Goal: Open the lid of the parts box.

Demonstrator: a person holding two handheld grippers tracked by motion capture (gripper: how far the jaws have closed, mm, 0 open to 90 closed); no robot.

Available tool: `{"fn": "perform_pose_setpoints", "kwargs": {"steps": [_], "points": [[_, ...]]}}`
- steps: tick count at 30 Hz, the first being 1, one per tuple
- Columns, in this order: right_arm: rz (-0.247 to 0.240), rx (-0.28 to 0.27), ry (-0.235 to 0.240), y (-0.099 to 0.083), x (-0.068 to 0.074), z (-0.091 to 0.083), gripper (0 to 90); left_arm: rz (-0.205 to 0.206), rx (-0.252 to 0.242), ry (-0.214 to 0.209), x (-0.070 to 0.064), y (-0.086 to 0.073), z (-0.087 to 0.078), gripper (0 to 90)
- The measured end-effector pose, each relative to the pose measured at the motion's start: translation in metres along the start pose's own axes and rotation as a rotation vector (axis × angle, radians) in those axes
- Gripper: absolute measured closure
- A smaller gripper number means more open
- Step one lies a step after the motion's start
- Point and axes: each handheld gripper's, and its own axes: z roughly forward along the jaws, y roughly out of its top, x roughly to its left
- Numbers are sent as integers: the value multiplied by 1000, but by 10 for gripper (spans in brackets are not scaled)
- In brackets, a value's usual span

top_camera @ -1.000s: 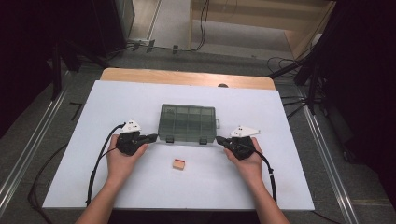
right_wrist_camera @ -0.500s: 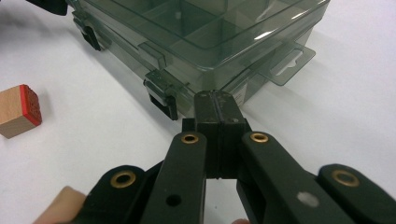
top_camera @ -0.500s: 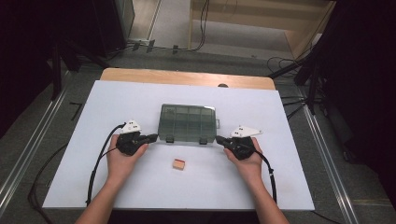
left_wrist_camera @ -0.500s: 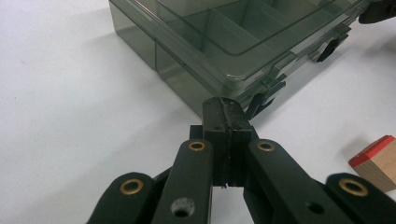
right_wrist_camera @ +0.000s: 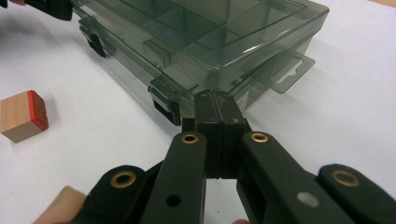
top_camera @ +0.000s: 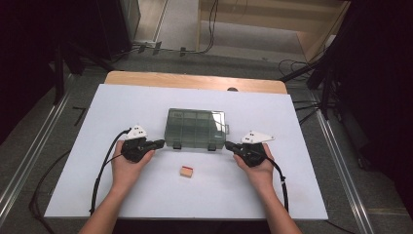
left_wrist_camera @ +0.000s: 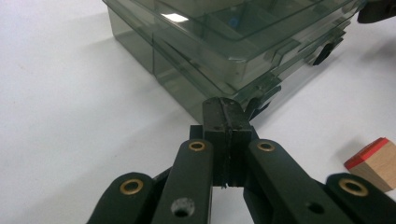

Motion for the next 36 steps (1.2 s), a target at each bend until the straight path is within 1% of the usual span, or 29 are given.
{"fn": "perform_pose_setpoints", "kwargs": {"steps": [6,16,23,29,36], "points": [[1,-3,0,0,0,0,878,5,-21,-8,-1,3,-2,892],[4,-12,-1,1,1,-2,878,-2,-46,-15,-1,5,-5,892],[2,-23,-2,2,2,-3,878,-3,-66,-20,-1,7,-6,892],[-2,-44,-6,3,3,-4,878,-2,-83,-25,0,10,-8,892],[3,-45,-5,3,3,-4,878,-13,-110,-24,0,12,-9,892]]}}
